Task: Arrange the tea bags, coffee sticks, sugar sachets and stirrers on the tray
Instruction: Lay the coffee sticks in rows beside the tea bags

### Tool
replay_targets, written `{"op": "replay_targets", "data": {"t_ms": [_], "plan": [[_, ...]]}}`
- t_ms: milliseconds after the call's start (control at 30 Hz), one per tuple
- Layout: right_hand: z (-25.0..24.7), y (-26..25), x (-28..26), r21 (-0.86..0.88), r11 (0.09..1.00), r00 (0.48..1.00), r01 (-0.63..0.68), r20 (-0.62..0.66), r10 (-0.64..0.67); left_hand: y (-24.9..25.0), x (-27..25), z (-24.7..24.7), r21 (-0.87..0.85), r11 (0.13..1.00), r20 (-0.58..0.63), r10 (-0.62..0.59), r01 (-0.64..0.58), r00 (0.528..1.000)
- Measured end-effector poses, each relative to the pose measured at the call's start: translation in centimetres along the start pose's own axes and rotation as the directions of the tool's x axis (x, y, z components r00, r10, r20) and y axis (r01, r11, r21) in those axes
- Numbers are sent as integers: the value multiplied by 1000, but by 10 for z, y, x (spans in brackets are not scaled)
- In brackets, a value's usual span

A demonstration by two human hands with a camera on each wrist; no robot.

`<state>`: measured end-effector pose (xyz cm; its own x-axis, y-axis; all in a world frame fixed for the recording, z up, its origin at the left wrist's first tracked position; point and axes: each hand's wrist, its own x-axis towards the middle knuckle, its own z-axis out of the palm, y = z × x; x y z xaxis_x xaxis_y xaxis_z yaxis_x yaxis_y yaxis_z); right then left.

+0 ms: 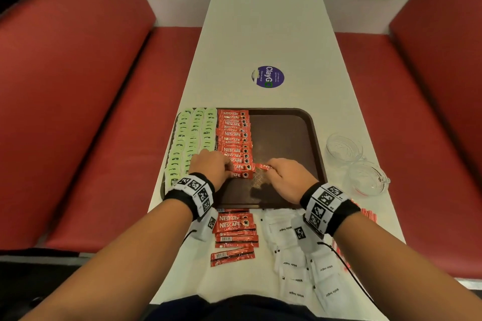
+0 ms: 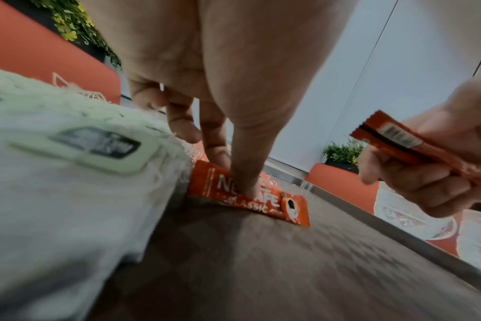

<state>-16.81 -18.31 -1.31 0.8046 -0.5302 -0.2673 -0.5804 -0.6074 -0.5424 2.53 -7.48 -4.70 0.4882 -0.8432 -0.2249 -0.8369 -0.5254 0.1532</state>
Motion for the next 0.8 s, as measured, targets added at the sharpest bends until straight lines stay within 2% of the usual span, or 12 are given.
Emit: {"op": "replay_targets", "data": {"t_ms": [167,333,467,633,800], "plan": [[6,0,10,-229,972,977,-50,193,96,-2,10,1,1,1000,10,-3,3,1000],[12,-8,25,-275,961,954,-5,287,87,-1,14,1,43,999,33,4,-6,999],[18,-14,31,-291,957,953,5,292,83,0,14,2,54,999,28,3,-4,1000],[18,-11,36,-256,966,973,-45,207,101,-2,14,0,35,999,40,-2,1,999],[19,-13,36,-284,959,953,-11,287,96,0,12,-4,59,998,44,26,-28,999]]}}
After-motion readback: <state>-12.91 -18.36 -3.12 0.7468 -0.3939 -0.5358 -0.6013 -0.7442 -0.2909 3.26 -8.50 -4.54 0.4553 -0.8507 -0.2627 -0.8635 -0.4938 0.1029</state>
